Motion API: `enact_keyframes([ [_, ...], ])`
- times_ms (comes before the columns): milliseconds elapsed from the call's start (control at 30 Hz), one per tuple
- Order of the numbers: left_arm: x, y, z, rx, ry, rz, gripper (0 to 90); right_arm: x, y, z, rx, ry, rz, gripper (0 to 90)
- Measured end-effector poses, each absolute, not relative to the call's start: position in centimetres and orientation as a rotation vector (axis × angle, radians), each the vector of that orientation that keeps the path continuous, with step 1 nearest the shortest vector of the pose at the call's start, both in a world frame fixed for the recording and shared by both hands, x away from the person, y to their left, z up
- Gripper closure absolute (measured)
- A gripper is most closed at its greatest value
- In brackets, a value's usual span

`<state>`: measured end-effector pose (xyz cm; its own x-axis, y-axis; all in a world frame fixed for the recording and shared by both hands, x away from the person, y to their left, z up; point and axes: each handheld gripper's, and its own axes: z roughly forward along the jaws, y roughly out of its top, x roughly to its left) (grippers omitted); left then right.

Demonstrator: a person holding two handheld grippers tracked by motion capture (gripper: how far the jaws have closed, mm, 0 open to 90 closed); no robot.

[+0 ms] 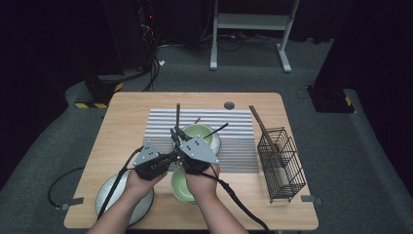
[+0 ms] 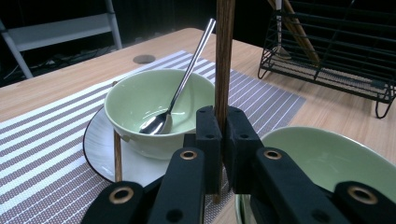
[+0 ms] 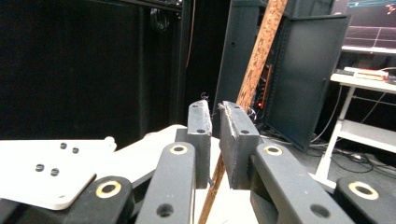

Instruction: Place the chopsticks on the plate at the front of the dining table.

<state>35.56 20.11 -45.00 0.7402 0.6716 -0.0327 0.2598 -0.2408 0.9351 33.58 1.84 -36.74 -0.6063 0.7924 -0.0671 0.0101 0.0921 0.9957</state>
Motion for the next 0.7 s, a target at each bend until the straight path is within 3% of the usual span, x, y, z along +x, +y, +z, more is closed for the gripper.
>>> enact_keyframes([
  [333,35.9,20.8,-45.1,1.803,0.764,0.405,85.2,34.2,0.7,-36.9,0.831,1.719,1.557,81.5],
  [700,35.6,19.9,-44.8,1.841,0.723,0.449,85.1,33.4,2.5,-36.6,0.742,1.75,1.568,81.2],
])
